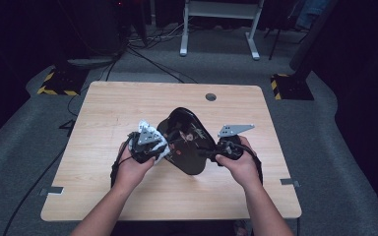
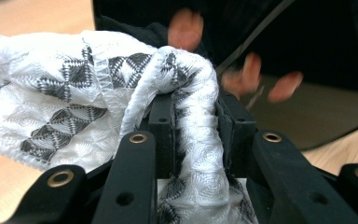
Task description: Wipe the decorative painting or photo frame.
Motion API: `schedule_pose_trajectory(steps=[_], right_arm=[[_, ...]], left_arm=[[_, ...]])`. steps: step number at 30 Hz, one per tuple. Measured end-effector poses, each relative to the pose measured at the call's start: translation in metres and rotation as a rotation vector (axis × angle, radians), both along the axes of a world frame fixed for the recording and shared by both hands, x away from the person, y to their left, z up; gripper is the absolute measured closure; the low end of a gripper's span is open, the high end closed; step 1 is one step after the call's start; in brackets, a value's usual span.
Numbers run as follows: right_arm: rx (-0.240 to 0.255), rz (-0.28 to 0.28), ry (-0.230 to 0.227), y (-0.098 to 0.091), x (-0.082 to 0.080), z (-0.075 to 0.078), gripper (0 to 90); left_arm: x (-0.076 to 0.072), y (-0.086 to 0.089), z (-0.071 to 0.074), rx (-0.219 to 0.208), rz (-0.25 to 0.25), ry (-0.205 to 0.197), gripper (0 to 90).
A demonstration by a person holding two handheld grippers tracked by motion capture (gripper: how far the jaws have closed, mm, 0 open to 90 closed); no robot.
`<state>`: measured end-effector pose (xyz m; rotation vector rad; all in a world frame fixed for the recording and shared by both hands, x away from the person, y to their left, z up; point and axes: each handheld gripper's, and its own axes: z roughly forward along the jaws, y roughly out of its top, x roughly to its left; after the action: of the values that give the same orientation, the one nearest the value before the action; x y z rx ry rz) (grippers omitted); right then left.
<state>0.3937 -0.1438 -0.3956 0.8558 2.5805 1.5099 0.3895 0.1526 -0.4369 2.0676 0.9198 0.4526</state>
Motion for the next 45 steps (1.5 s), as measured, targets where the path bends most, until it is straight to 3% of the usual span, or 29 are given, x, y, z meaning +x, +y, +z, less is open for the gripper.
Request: schedule_pose_trajectory(steps=[3, 6, 9, 13, 17, 19, 21, 24, 27, 33, 39, 42, 45], right_arm=[[0.0, 0.0, 0.0, 0.0, 0.0, 0.0, 77.7], [0.001, 0.002, 0.0, 0.0, 0.0, 0.0, 77.6], [0.0, 0.005, 0.001, 0.0, 0.0, 0.0, 77.4], [-0.003, 0.004, -0.001, 0.001, 0.0, 0.0, 77.2], [-0.006, 0.003, -0.003, 0.002, 0.0, 0.001, 77.1], [-0.008, 0.003, 0.0, 0.002, 0.0, 0.001, 77.3], [-0.011, 0.003, -0.003, 0.001, 0.0, 0.001, 77.4], [-0.008, 0.005, -0.004, 0.001, 0.0, 0.0, 77.5], [-0.003, 0.009, 0.0, 0.001, 0.001, 0.0, 77.4], [-0.004, 0.004, 0.0, 0.002, 0.0, 0.0, 77.0], [-0.007, -0.004, -0.001, 0.003, 0.0, 0.001, 76.7], [-0.006, -0.005, -0.001, 0.002, 0.0, 0.001, 76.8], [-0.003, -0.006, 0.0, 0.002, 0.0, 0.001, 77.1]], left_arm=[[0.0, 0.0, 0.019, -0.007, -0.004, -0.056, 71.1], [0.003, 0.004, 0.026, -0.014, 0.012, -0.067, 71.2], [0.008, 0.01, 0.02, -0.026, 0.029, -0.059, 71.3], [0.01, 0.013, 0.007, -0.011, 0.044, -0.025, 71.4], [0.008, 0.006, -0.003, 0.03, 0.051, 0.019, 70.7], [0.005, 0.003, 0.001, 0.061, 0.043, 0.005, 70.2], [0.004, 0.001, 0.008, 0.038, 0.024, -0.016, 70.3], [0.003, 0.004, 0.025, 0.017, 0.035, -0.077, 70.5], [0.007, 0.009, 0.029, -0.01, 0.047, -0.076, 70.6], [0.012, 0.013, 0.007, 0.03, 0.046, -0.029, 70.7], [0.01, 0.007, -0.009, 0.075, 0.035, -0.006, 70.4], [0.007, 0.002, -0.023, 0.077, 0.017, 0.045, 70.0], [0.003, -0.001, -0.029, 0.085, 0.004, 0.054, 69.9]])
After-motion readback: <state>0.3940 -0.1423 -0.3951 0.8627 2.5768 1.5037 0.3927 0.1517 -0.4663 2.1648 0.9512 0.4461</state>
